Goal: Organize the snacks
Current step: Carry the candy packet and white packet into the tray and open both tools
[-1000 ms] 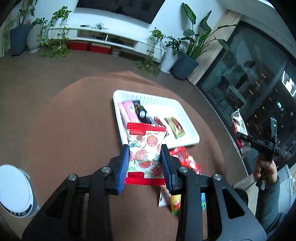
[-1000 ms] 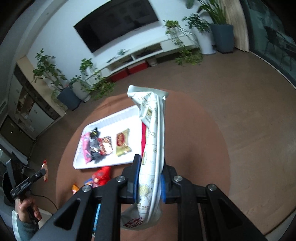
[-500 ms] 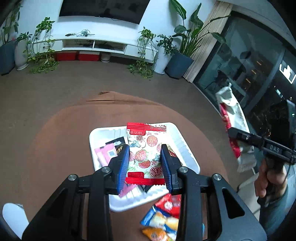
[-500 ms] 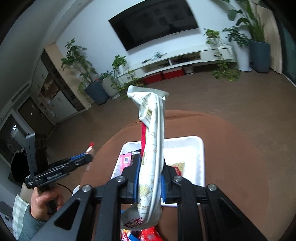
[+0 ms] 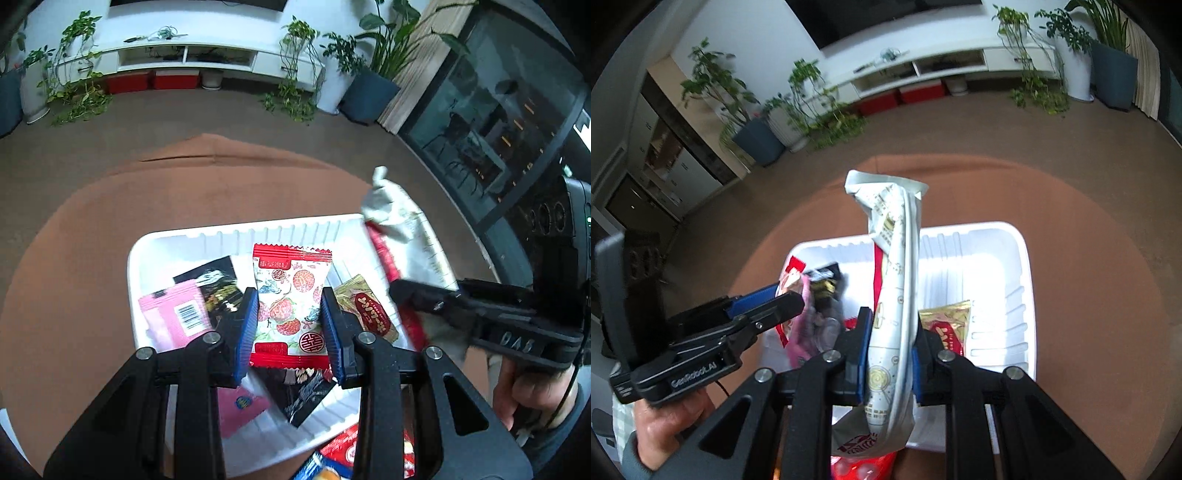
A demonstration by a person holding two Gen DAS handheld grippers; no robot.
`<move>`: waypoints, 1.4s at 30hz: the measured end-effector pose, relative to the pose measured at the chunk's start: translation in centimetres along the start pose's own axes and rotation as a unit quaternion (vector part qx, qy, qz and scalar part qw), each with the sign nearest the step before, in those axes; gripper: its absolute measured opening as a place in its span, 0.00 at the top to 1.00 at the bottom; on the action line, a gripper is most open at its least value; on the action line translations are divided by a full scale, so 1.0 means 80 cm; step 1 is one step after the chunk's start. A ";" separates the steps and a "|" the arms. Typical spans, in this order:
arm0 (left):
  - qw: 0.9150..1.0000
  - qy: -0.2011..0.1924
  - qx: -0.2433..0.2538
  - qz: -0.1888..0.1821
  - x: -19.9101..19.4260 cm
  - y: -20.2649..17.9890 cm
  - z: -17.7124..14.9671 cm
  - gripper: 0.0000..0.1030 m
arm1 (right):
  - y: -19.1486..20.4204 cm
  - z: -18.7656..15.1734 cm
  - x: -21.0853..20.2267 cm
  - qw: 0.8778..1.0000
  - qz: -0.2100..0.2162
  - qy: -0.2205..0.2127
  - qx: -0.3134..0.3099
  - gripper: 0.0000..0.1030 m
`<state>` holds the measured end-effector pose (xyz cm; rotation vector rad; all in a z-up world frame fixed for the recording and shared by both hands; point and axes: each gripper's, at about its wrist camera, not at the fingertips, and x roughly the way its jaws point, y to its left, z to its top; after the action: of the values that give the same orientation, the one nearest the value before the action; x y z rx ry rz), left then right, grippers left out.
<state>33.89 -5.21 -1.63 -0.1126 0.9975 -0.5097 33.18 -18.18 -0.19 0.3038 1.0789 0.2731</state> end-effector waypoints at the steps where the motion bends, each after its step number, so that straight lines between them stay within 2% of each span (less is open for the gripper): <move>1: 1.000 0.004 0.002 0.003 0.010 -0.003 0.001 0.70 | -0.001 -0.001 0.007 1.000 -0.005 0.005 0.000 0.81; 11: 0.999 0.027 0.021 0.032 0.077 -0.032 -0.003 0.69 | -0.017 -0.007 0.042 0.999 -0.047 0.025 -0.010 0.81; 22: 0.998 0.037 0.033 0.043 0.111 -0.048 -0.010 0.68 | -0.019 -0.012 0.054 0.998 -0.054 0.032 -0.020 0.81; 27: 0.998 0.032 0.030 0.043 0.106 -0.042 -0.007 0.67 | -0.021 -0.012 0.050 0.998 -0.051 0.028 -0.017 0.80; 29: 0.999 0.029 0.024 0.038 0.095 -0.039 -0.008 0.50 | -0.021 -0.012 0.044 0.998 -0.047 0.027 -0.015 0.68; 30: 0.999 0.027 0.022 0.039 0.089 -0.038 -0.008 0.47 | -0.021 -0.012 0.039 0.998 -0.051 0.023 -0.016 0.61; 32: 0.999 0.018 0.019 0.036 0.075 -0.038 -0.008 0.30 | -0.023 -0.013 0.024 0.999 -0.052 0.008 -0.015 0.53; 34: 0.999 -0.001 0.018 0.037 0.056 -0.039 -0.011 0.17 | -0.026 -0.014 0.005 0.999 -0.040 -0.006 -0.005 0.38; 35: 0.999 -0.010 0.016 0.039 0.046 -0.039 -0.013 0.12 | -0.028 -0.016 -0.011 0.999 -0.039 -0.020 0.000 0.35; 37: 0.999 -0.029 0.008 0.033 0.018 -0.038 -0.016 0.10 | -0.031 -0.019 -0.032 0.999 -0.031 -0.040 0.009 0.30; 39: 0.998 -0.047 0.009 0.031 -0.006 -0.041 -0.022 0.03 | -0.032 -0.029 -0.061 0.998 -0.011 -0.057 0.017 0.28; 40: 0.998 -0.056 0.011 0.033 -0.021 -0.043 -0.027 0.00 | -0.030 -0.036 -0.076 0.998 -0.003 -0.067 0.016 0.24; 42: 0.997 -0.072 0.015 0.035 -0.046 -0.049 -0.040 0.00 | -0.026 -0.050 -0.096 0.997 0.002 -0.081 0.009 0.21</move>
<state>28.27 -6.49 0.72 -0.0858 0.8504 -0.4459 26.29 -22.48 3.57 0.3387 0.9210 0.2387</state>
